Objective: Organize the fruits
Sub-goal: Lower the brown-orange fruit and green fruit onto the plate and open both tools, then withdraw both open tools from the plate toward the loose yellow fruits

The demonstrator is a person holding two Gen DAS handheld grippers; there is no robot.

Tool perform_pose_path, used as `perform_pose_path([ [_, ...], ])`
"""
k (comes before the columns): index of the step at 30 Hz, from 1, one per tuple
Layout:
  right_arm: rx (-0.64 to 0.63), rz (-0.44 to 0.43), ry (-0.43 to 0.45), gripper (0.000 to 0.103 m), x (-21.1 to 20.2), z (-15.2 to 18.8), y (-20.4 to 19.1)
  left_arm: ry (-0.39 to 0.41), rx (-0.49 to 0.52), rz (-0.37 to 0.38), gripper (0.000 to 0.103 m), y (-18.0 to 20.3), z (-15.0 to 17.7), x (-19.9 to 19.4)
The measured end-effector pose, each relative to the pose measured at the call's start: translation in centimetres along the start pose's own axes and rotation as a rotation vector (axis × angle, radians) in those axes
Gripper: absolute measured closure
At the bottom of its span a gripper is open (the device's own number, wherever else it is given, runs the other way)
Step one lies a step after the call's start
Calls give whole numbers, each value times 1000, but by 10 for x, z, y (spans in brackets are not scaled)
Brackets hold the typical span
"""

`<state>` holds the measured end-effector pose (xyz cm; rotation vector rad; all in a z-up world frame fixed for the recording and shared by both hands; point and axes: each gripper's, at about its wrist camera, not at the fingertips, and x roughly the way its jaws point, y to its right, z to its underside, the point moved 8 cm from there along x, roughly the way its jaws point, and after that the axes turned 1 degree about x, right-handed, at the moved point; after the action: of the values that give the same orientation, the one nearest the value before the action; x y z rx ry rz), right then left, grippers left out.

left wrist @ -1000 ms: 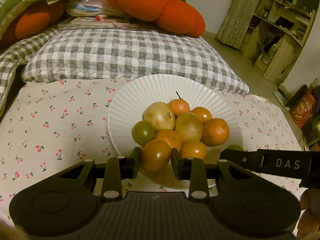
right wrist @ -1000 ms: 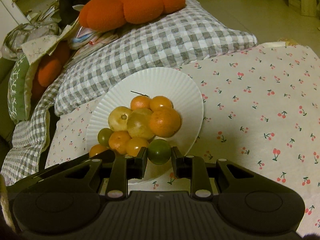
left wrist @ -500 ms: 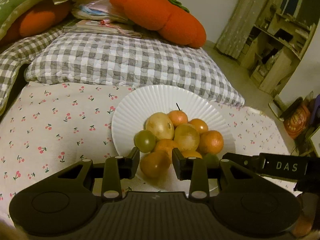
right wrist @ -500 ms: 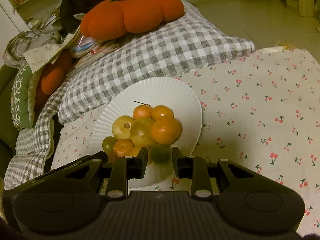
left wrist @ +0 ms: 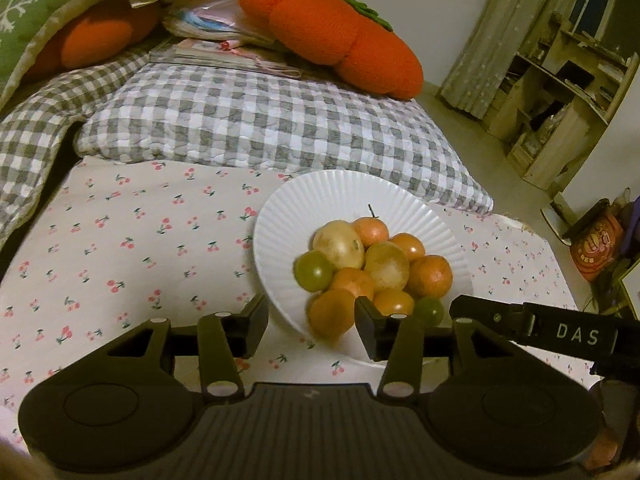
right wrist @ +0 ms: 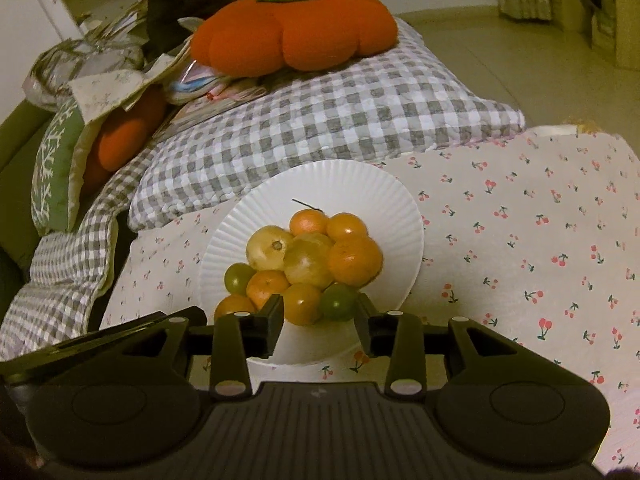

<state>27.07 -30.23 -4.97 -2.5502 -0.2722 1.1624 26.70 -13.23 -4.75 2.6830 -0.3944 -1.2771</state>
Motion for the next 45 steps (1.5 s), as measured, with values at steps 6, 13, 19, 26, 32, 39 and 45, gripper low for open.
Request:
perform_pose_path([
  [6, -45, -7, 3, 54, -4, 5, -13, -6, -5, -17, 59, -11, 4, -11],
  [13, -96, -4, -1, 48, -7, 10, -24, -30, 10, -45, 51, -18, 15, -19],
  [19, -154, -3, -1, 41, -12, 18, -36, -49, 49, -73, 43, -19, 24, -28],
  [26, -234, 18, 30, 29, -21, 25, -51, -49, 104, -131, 32, -25, 30, -38],
  [32, -241, 23, 48, 17, -28, 31, -54, -39, 103, -147, 23, -32, 31, -45],
  [39, -212, 45, 77, 8, -47, 43, -44, -35, 103, -152, 16, -34, 32, -51],
  [45, -223, 59, 62, 7, -52, 58, -38, -36, 116, -147, 13, -32, 41, -57],
])
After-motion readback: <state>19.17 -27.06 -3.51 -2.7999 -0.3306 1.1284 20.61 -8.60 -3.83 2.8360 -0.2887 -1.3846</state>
